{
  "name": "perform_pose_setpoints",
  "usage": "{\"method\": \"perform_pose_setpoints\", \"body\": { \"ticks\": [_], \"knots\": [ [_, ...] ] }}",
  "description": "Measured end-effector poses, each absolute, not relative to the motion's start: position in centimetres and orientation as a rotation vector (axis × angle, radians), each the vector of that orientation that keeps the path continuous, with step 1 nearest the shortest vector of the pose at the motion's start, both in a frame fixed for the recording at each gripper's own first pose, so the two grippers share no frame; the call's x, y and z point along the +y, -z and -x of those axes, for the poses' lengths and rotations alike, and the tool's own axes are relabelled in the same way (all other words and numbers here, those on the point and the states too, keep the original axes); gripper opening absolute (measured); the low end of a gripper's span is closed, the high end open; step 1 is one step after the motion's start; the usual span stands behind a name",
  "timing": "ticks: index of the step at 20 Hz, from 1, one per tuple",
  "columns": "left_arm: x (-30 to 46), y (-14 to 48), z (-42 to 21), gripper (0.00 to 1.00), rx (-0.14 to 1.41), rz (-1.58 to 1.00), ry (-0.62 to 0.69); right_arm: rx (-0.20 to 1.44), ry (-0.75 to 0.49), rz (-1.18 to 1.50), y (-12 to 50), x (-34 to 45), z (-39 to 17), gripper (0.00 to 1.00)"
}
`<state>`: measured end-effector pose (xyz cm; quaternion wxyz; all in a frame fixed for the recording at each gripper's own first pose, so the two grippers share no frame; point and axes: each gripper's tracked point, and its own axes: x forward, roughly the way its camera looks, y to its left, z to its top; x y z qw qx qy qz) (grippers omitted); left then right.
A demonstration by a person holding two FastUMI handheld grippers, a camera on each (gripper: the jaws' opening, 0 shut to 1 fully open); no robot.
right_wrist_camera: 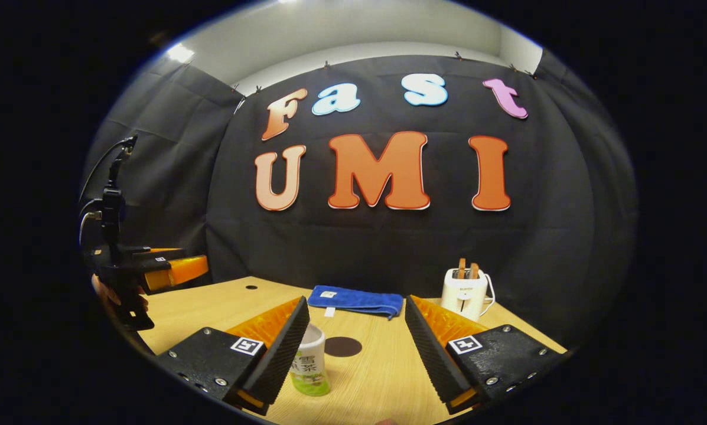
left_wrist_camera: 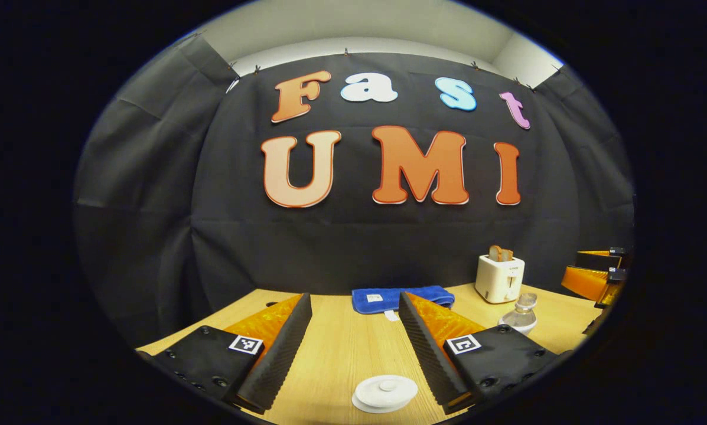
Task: Open the teacup lid with one hand, grasp the water bottle and pour water into the teacup with the other hand; after pouring, place the water bottle on the coaster and then close the teacup lid.
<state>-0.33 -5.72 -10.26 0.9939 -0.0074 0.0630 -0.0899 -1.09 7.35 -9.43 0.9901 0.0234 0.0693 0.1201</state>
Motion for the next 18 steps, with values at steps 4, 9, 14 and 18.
{"method": "perform_pose_setpoints", "body": {
  "ticks": [4,9,14,18],
  "knots": [
    [-6.4,14.6,1.1,0.96,0.18,-0.023,0.221,0.218,-0.287,-0.096,13.2,8.3,1.4,0.98],
    [-8.4,18.6,2.1,0.97,0.263,-0.022,0.291,0.244,-0.308,-0.133,14.4,8.7,1.7,0.98],
    [-9.2,22.4,2.3,0.82,0.368,-0.028,0.307,0.253,-0.331,-0.097,15.4,9.6,2.0,0.98],
    [-9.9,24.2,2.6,0.74,0.409,-0.057,0.33,0.258,-0.353,-0.062,16.0,10.3,2.3,0.98]
  ]
}}
